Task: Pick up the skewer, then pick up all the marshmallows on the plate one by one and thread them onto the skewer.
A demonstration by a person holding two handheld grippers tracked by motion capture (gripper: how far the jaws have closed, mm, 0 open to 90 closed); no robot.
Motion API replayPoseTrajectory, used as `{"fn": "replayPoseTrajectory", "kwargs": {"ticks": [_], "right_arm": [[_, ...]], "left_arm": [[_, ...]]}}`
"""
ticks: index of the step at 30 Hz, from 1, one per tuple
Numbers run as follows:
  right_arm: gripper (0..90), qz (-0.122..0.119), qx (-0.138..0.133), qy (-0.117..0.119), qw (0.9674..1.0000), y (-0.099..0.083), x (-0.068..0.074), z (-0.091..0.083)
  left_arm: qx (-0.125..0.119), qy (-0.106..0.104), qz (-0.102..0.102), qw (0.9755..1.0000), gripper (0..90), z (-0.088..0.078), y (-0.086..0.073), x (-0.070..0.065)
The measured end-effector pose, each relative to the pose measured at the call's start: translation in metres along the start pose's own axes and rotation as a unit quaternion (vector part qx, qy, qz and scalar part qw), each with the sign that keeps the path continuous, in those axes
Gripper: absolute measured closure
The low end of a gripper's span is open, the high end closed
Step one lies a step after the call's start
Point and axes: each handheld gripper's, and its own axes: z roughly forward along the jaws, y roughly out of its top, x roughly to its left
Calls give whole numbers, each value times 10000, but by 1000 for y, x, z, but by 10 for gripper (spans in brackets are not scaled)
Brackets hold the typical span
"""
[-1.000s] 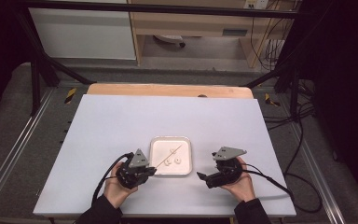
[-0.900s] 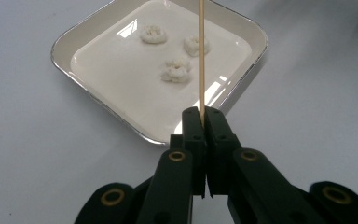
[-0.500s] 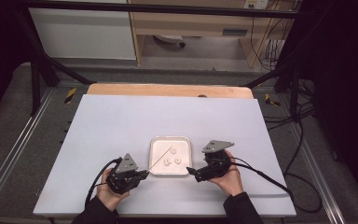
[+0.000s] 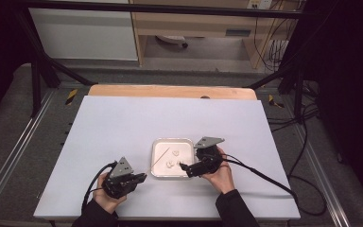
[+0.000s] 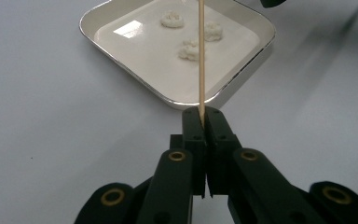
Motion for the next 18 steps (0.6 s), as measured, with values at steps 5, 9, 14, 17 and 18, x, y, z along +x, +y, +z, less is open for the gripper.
{"fn": "replayPoseTrajectory", "kwargs": {"ticks": [5, 9, 14, 17, 18], "right_arm": [[61, -47, 34, 30, 10000, 3, 0, 8], [89, -114, 72, 112, 9998, 5, 1, 15], [186, -79, -6, 184, 9998, 4, -1, 22], [255, -109, 31, 332, 9994, 2, -1, 27], [273, -118, 32, 369, 9992, 1, 0, 28]], "left_arm": [[-46, -18, -11, 10000, 881, -1, 0, 0], [-60, -32, -24, 10000, 881, -1, -1, 0], [-83, -31, -10, 10000, 881, 0, -1, -2], [-86, -18, -5, 10000, 881, 0, -1, -2], [-90, -6, 3, 10000, 881, 0, -1, -2]]}}
